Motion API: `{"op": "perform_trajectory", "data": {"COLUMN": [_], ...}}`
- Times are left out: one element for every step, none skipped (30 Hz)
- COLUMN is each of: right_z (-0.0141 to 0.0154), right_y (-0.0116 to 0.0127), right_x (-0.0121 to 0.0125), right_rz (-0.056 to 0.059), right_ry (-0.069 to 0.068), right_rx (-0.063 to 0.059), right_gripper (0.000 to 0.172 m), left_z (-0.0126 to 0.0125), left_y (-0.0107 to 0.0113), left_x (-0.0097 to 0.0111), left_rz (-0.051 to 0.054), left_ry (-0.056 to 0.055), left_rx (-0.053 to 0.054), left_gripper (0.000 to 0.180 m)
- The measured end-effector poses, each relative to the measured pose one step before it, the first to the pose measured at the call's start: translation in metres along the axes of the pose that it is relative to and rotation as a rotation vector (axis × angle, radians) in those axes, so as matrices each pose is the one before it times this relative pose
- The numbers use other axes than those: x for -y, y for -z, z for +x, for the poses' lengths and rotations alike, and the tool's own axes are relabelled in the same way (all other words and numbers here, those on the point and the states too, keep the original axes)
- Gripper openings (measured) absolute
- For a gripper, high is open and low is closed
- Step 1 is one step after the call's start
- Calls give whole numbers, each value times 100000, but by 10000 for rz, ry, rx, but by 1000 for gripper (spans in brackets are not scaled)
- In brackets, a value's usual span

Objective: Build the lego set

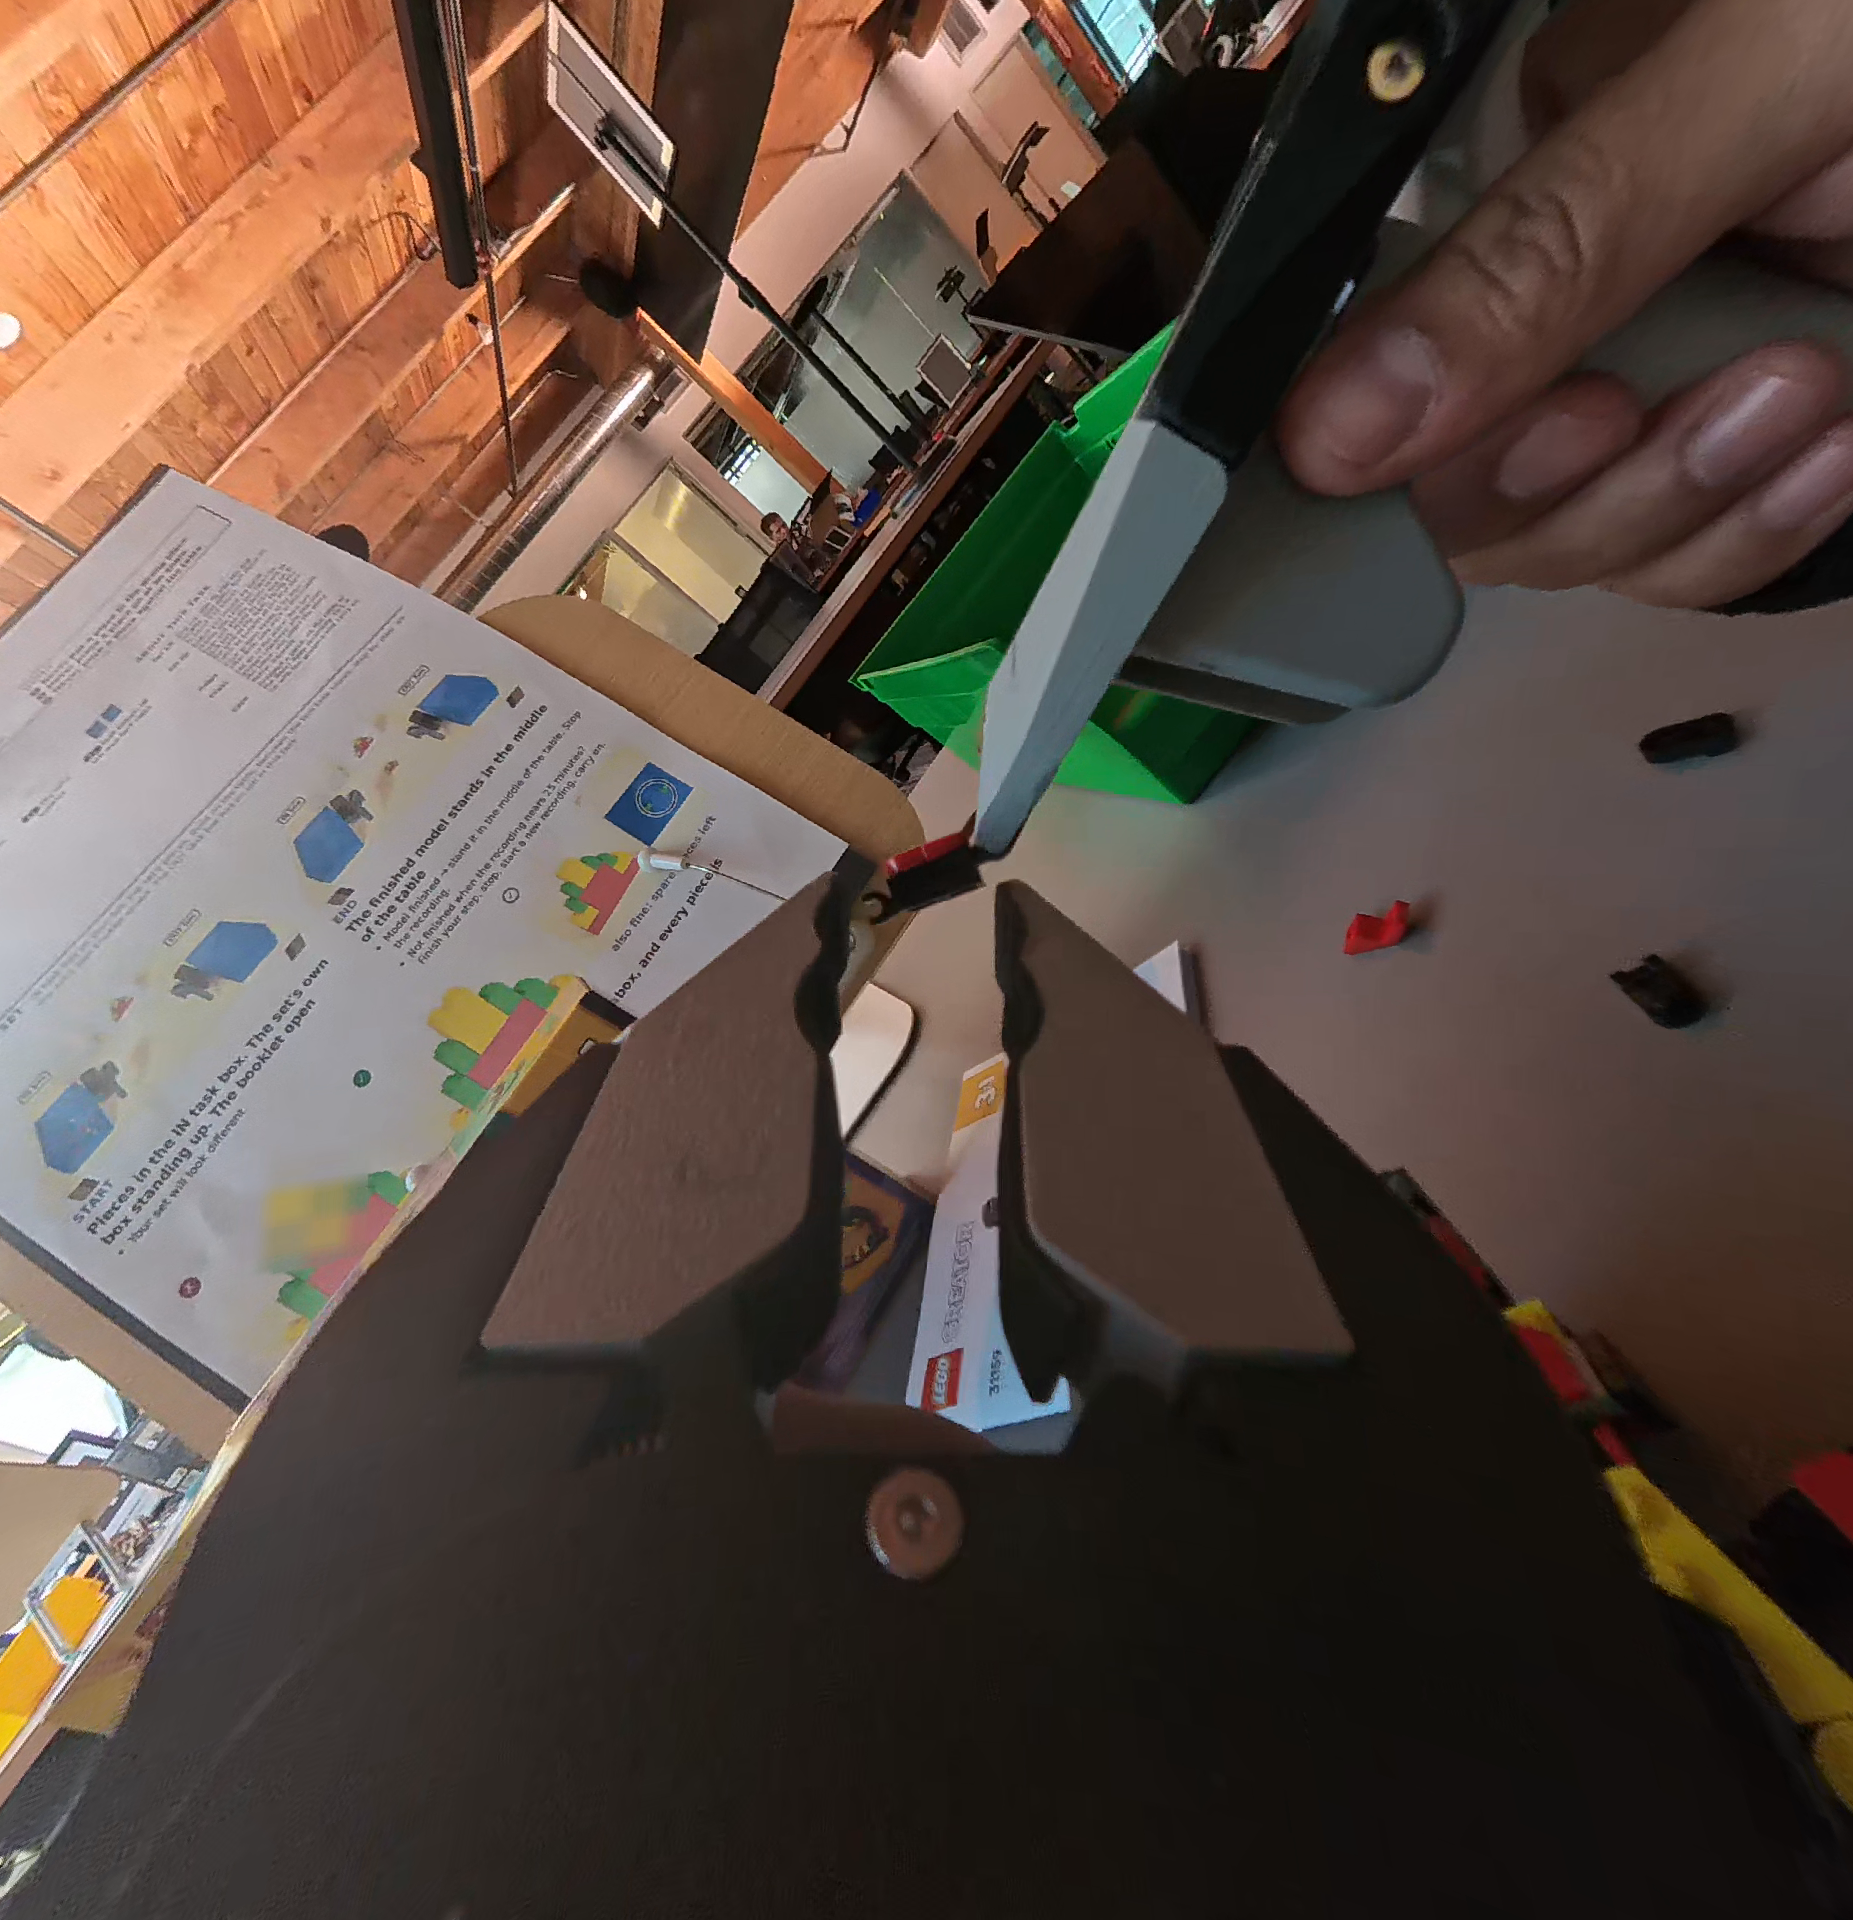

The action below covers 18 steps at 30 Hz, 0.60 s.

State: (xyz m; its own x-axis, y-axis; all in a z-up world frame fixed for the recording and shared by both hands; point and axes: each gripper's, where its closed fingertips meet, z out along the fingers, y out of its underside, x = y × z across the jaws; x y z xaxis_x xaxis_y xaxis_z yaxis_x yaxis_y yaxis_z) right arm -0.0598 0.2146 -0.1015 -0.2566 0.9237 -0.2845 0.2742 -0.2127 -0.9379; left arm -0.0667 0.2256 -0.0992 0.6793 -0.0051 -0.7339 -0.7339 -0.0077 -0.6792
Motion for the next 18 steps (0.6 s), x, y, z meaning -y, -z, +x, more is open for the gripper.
{"op": "perform_trajectory", "data": {"right_z": [0, -55, -77, -16, 24, 31, -3, -5, -15, 2, 2, -11, -4, 21, 22, 40, -3, -51], "right_y": [-83, -100, -106, -80, -53, -18, 33, 26, 15, -7, -13, -15, -17, -4, -14, -11, 6, 4], "right_x": [-63, -86, -82, -63, -63, -11, 53, 65, 21, -1, -9, -26, -32, -22, -34, -73, -22, 39], "right_rz": [-29, -41, -42, -22, -27, -9, 28, 28, 7, -3, 4, -5, -17, -11, -19, -37, -5, 47], "right_ry": [45, 18, -4, 12, 24, 19, 15, 17, 12, -1, -9, -20, -15, 11, 20, 15, -7, -36], "right_rx": [-33, 16, 29, -8, -30, -22, -5, -3, 3, -1, 7, 21, 11, -5, -13, -16, 16, 52], "right_gripper": [0, 0, 0, 0, 0, 0, 0, 0, 0, 0, 0, 0, 0, 0, 0, 0, 0, 0], "left_z": [72, 99, 78, 46, -25, 13, -44, -165, -46, -40, -19, -3, 15, -2, 38, 65, 53, -7], "left_y": [-12, -22, -39, -26, -27, -27, -13, -2, 7, -4, -3, -3, -15, -10, -21, -8, 3, 21], "left_x": [41, -27, -51, -49, -95, -62, -5, -27, 21, -10, -11, -24, -40, -47, -30, -54, -42, 29], "left_rz": [3, -26, -45, -49, -76, -60, -23, -37, -8, -22, -24, -24, -35, -29, -27, -44, -29, 18], "left_ry": [-3, -34, -42, -41, -22, 7, 35, 41, 41, 38, 10, -4, 3, 36, 64, 63, 76, 92], "left_rx": [-28, -32, -12, 6, 31, -22, 7, 77, 7, 11, 23, 15, -4, -5, -41, -91, -101, -64], "left_gripper": [26, 27, 27, 26, 26, 26, 25, 22, 22, 23, 23, 23, 23, 22, 22, 22, 22, 23]}}
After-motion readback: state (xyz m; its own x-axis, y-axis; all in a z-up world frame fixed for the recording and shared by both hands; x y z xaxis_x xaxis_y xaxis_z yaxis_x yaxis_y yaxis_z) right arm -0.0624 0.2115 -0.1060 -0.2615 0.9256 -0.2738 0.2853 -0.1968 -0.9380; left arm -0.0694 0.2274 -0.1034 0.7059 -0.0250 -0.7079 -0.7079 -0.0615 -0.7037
